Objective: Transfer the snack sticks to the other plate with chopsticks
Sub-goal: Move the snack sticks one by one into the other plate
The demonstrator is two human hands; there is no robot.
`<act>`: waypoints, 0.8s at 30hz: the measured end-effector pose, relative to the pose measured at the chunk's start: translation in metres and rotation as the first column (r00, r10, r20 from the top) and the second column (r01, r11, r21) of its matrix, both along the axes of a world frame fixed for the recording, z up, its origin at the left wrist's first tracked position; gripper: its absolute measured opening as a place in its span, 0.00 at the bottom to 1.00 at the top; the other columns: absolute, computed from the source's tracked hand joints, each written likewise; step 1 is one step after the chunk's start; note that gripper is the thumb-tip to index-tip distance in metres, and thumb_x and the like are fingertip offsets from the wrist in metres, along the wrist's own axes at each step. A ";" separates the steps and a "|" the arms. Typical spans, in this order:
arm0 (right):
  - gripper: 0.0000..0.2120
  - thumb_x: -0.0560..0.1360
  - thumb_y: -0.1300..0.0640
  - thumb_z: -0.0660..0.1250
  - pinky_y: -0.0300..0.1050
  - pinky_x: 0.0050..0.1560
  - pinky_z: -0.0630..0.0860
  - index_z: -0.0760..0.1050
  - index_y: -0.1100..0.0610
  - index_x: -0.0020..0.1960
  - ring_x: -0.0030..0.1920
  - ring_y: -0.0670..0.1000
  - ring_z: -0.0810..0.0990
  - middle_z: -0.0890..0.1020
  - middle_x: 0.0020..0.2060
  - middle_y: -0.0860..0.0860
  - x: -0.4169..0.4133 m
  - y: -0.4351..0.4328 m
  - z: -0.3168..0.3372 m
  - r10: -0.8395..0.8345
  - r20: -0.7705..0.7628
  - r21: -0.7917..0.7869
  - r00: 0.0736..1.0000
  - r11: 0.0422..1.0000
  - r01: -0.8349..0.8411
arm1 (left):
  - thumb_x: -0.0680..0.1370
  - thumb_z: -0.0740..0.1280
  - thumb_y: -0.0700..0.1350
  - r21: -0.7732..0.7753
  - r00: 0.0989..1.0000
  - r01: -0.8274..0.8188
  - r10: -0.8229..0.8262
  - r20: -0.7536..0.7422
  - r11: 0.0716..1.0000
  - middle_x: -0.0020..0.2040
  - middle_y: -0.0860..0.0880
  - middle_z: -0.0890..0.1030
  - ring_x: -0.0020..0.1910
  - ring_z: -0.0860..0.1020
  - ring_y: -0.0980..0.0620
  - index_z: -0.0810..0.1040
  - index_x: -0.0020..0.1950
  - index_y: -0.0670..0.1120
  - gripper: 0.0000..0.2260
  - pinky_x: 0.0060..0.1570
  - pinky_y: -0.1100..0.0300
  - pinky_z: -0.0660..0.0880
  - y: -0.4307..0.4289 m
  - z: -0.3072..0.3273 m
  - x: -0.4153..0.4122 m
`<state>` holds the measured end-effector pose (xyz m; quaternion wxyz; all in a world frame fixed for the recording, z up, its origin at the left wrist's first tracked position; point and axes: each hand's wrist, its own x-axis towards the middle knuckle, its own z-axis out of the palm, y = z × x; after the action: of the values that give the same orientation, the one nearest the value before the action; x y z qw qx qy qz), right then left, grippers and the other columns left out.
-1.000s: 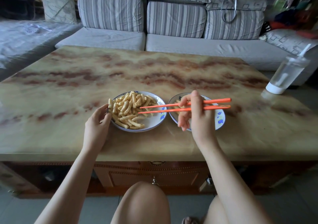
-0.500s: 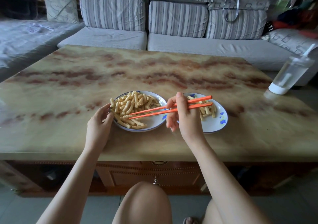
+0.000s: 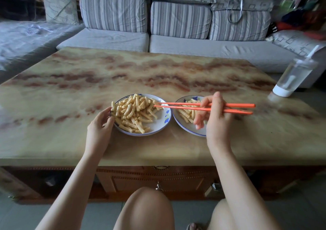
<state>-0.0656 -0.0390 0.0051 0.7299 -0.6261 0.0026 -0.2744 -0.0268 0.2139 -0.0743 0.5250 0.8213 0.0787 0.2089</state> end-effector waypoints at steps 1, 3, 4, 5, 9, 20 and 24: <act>0.21 0.84 0.55 0.49 0.36 0.20 0.63 0.69 0.59 0.35 0.17 0.49 0.68 0.71 0.17 0.52 0.000 -0.005 0.001 -0.038 0.011 0.010 0.999 0.999 0.038 | 0.79 0.62 0.41 0.003 1.000 -0.002 0.002 0.001 1.000 0.58 0.51 0.80 0.54 0.74 0.60 0.75 0.66 0.49 0.16 0.43 0.82 0.65 0.000 0.000 0.000; 0.21 0.84 0.55 0.49 0.36 0.19 0.62 0.68 0.59 0.35 0.17 0.49 0.68 0.70 0.17 0.51 -0.001 -0.017 0.002 -0.118 0.031 0.027 0.993 0.993 0.117 | 0.79 0.62 0.40 0.009 1.000 -0.003 0.003 0.003 1.000 0.58 0.50 0.80 0.54 0.74 0.60 0.75 0.66 0.48 0.16 0.42 0.83 0.64 0.000 0.000 0.001; 0.21 0.84 0.55 0.49 0.36 0.19 0.62 0.68 0.59 0.35 0.17 0.50 0.68 0.70 0.17 0.52 -0.002 -0.023 0.003 -0.160 0.041 0.033 0.986 0.987 0.159 | 0.79 0.62 0.40 0.012 1.000 -0.004 0.004 0.003 1.000 0.58 0.50 0.80 0.54 0.74 0.60 0.75 0.66 0.48 0.16 0.42 0.83 0.64 0.000 -0.001 0.000; 0.20 0.84 0.55 0.50 0.36 0.19 0.61 0.67 0.59 0.35 0.17 0.50 0.68 0.71 0.18 0.55 -0.002 -0.029 0.004 -0.205 0.047 0.040 0.978 0.978 0.203 | 0.79 0.62 0.40 0.015 1.000 -0.005 0.005 0.003 1.000 0.58 0.49 0.80 0.54 0.74 0.60 0.75 0.66 0.48 0.16 0.42 0.83 0.64 0.000 -0.001 0.001; 0.20 0.83 0.53 0.51 0.35 0.20 0.62 0.67 0.58 0.34 0.17 0.51 0.70 0.70 0.24 0.63 -0.003 -0.049 0.004 -0.331 0.025 0.043 0.943 0.943 0.330 | 0.79 0.62 0.41 0.013 1.000 -0.004 0.004 -0.005 1.000 0.58 0.50 0.80 0.53 0.74 0.60 0.75 0.67 0.49 0.16 0.43 0.79 0.65 0.001 0.000 0.001; 0.20 0.82 0.52 0.53 0.37 0.20 0.62 0.69 0.59 0.35 0.18 0.52 0.68 0.72 0.18 0.55 0.004 -0.052 -0.005 -0.305 -0.036 -0.044 0.952 0.952 0.303 | 0.79 0.62 0.40 -0.001 1.000 -0.002 0.002 -0.008 1.000 0.58 0.49 0.80 0.54 0.74 0.59 0.75 0.66 0.49 0.16 0.46 0.74 0.66 0.000 0.000 0.000; 0.19 0.83 0.54 0.52 0.37 0.20 0.62 0.69 0.60 0.37 0.18 0.51 0.69 0.72 0.22 0.61 -0.001 -0.047 0.001 -0.280 0.007 -0.027 0.960 0.960 0.280 | 0.79 0.62 0.41 -0.001 1.000 -0.007 0.007 -0.008 1.000 0.58 0.50 0.80 0.54 0.74 0.59 0.75 0.67 0.49 0.16 0.43 0.78 0.65 0.000 -0.001 0.001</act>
<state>-0.0670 -0.0856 0.0063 0.6750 -0.6292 0.0861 -0.3756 -0.0255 0.2138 -0.0752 0.5246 0.8215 0.0838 0.2072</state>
